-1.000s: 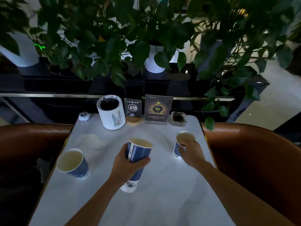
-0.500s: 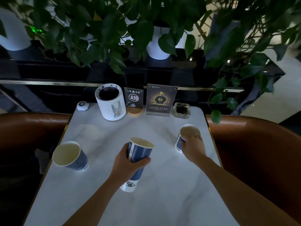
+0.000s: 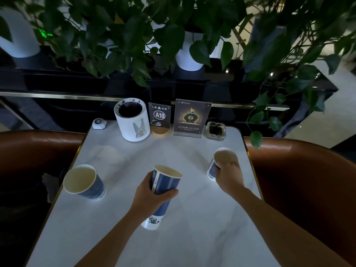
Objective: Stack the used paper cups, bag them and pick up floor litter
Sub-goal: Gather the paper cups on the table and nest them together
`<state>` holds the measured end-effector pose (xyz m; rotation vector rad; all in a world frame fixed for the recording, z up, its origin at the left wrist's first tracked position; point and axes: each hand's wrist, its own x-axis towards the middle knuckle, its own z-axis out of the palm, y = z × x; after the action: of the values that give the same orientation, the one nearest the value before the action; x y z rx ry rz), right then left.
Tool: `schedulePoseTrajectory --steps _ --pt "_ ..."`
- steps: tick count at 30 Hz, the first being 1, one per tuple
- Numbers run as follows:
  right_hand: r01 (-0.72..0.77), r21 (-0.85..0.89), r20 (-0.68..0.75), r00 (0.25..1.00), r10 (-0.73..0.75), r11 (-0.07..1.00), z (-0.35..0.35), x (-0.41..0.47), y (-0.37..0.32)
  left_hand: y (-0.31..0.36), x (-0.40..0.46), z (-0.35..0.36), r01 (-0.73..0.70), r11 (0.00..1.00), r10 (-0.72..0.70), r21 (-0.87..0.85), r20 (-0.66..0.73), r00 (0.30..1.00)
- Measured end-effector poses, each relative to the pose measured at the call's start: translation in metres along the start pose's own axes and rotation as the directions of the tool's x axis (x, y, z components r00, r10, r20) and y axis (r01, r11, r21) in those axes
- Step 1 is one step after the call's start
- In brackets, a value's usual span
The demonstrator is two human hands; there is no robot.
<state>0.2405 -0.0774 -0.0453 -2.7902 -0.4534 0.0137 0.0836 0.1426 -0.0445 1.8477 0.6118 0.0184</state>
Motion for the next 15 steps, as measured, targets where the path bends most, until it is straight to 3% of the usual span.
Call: schedulePoseTrajectory --steps 3,7,15 --pt "-0.022 0.032 0.023 0.999 0.022 0.999 -0.007 -0.008 -0.001 -0.003 -0.006 -0.002 -0.010 1.000 0.010 0.006 0.002 1.000" --pt "-0.062 0.211 -0.012 0.998 0.066 0.976 -0.022 -0.023 -0.006 -0.004 -0.021 -0.006 -0.025 1.000 0.025 -0.002 0.003 1.000" --pt "-0.002 0.360 -0.141 0.988 0.057 0.933 -0.073 -0.084 -0.036 -0.019 -0.072 -0.022 -0.075 0.996 0.074 0.042 0.020 0.997"
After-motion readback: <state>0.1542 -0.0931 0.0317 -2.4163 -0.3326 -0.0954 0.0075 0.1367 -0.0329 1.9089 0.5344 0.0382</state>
